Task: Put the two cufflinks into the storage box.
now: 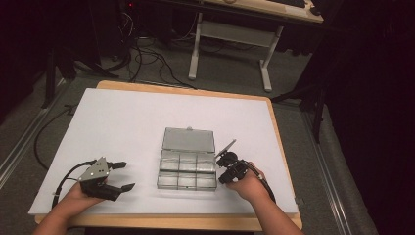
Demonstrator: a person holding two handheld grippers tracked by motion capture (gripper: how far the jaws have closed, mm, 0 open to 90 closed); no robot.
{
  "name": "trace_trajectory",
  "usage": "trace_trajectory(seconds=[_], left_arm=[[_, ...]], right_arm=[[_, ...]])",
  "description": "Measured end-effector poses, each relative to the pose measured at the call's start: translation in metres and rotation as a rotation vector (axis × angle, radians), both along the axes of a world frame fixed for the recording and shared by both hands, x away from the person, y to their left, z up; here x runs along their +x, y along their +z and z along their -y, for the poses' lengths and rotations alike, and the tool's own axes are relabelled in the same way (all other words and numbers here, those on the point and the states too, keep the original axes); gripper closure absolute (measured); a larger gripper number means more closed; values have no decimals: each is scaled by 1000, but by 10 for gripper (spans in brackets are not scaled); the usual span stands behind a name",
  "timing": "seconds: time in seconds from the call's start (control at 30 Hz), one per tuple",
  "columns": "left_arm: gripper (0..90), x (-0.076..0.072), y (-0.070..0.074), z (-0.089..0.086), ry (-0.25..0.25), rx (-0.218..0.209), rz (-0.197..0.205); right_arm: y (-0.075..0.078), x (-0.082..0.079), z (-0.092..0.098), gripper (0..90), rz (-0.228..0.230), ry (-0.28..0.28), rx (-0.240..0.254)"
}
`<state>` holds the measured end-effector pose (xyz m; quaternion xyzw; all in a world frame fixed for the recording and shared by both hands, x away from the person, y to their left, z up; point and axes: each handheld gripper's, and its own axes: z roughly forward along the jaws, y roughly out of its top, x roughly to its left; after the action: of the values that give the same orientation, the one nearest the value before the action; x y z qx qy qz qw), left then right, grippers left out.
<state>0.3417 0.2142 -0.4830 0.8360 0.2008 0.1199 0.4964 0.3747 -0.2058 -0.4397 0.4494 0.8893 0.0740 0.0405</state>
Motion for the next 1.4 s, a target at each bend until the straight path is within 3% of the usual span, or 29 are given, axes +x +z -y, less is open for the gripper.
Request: trace_trajectory(seconds=[0.5,1.03,1.13,1.27,1.4], left_arm=[[196,0,0,0,0,1,0],[196,0,0,0,1,2,1],[196,0,0,0,2,2,1],[196,0,0,1,2,4,2],[196,0,0,1,3,4,2]], right_arm=[[2,2,1,754,-4,20,-14],[19,0,1,754,-11,16,-2],[24,-1,2,754,-8,43,-1],[30,-5,1,754,-18,15,4],[36,-6,1,754,-17,26,2]])
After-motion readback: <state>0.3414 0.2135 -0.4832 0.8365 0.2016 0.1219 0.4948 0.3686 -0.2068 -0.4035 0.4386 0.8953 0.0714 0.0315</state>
